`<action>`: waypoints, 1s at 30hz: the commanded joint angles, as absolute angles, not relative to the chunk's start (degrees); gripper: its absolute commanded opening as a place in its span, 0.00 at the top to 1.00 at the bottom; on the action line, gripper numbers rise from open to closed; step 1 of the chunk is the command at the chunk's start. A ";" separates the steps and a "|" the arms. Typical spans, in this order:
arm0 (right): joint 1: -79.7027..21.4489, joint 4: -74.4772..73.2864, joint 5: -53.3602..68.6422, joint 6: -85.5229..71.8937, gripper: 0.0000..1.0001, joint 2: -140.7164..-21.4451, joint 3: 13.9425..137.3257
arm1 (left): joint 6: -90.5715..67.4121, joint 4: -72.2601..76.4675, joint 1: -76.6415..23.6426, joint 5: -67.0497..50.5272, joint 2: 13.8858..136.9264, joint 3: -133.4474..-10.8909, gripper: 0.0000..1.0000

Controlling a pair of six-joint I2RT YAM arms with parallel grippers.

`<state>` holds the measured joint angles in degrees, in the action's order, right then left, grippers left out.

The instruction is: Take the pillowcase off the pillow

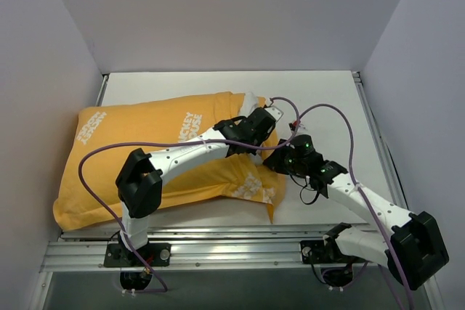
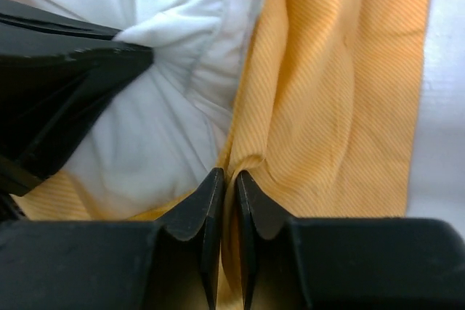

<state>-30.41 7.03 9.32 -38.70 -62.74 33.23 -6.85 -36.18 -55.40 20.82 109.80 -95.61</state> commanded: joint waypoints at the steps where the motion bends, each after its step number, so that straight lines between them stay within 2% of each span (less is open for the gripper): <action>1: -30.32 -6.92 3.96 -40.16 0.91 -60.91 35.15 | -7.65 -36.04 -53.09 26.37 109.60 -97.29 0.98; 3: -30.41 -9.04 4.13 -40.78 0.92 -60.47 35.51 | -7.65 -35.77 -52.56 26.11 109.60 -98.78 0.98; 6: -30.41 -11.15 2.82 -41.48 1.00 -59.77 35.16 | -7.38 -35.42 -52.12 26.28 109.51 -99.75 0.98; 18: -30.41 -12.21 4.75 -44.03 1.00 -58.71 31.37 | -12.12 -34.10 -49.04 22.95 105.83 -102.13 0.98; 22: -30.06 -15.99 0.27 -45.26 1.00 -61.87 30.33 | -19.32 -30.94 -44.75 16.18 101.00 -98.62 0.98; 30: -30.06 -13.27 2.03 -49.39 1.00 -63.71 25.66 | -24.42 -24.44 -36.48 12.05 94.05 -99.58 0.98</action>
<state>-30.30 -10.59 3.40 -47.66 -63.16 25.23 -20.91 -32.40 -39.20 11.25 100.57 -97.06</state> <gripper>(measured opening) 0.001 0.042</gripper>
